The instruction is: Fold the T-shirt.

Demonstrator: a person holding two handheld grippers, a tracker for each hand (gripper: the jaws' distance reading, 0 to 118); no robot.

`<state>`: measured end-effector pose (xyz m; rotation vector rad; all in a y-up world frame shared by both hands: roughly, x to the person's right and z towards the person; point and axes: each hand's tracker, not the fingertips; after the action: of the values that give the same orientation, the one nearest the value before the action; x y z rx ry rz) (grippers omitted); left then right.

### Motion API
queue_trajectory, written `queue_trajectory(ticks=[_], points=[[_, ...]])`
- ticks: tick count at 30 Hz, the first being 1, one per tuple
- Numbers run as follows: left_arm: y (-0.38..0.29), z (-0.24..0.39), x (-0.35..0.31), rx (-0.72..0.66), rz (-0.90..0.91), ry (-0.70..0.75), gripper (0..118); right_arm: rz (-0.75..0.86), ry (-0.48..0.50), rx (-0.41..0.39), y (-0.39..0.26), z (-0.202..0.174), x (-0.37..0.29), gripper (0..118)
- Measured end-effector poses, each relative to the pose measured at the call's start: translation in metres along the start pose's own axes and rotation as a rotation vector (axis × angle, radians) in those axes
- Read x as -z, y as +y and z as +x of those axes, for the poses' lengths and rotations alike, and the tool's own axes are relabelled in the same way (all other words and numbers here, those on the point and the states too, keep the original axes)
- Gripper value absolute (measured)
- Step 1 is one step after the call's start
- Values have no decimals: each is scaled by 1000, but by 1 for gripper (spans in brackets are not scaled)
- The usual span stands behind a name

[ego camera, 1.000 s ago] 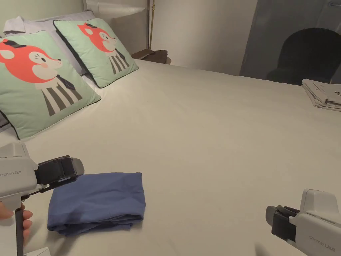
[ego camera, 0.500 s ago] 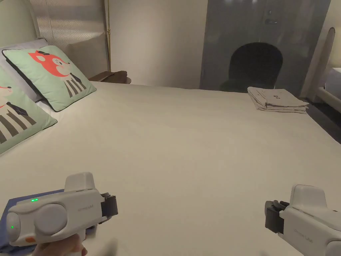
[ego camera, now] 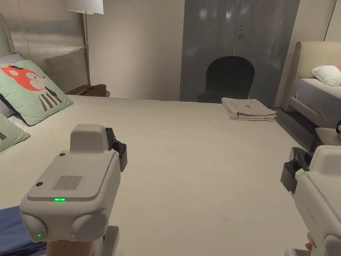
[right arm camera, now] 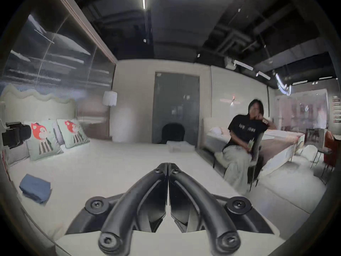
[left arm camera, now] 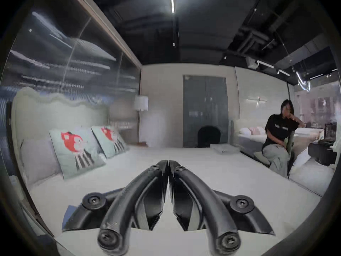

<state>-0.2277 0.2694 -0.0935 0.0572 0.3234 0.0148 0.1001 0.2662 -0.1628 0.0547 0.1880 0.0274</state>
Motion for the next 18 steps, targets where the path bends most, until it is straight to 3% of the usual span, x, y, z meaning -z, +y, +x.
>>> queue_trajectory(ticks=[7, 18], points=[[5, 6, -5, 1, 54, -2, 1, 76, -12, -47, 7, -4, -2, 1], [-3, 7, -1, 0, 35, -4, 1, 54, -7, -63, 2, -9, 2, 1]])
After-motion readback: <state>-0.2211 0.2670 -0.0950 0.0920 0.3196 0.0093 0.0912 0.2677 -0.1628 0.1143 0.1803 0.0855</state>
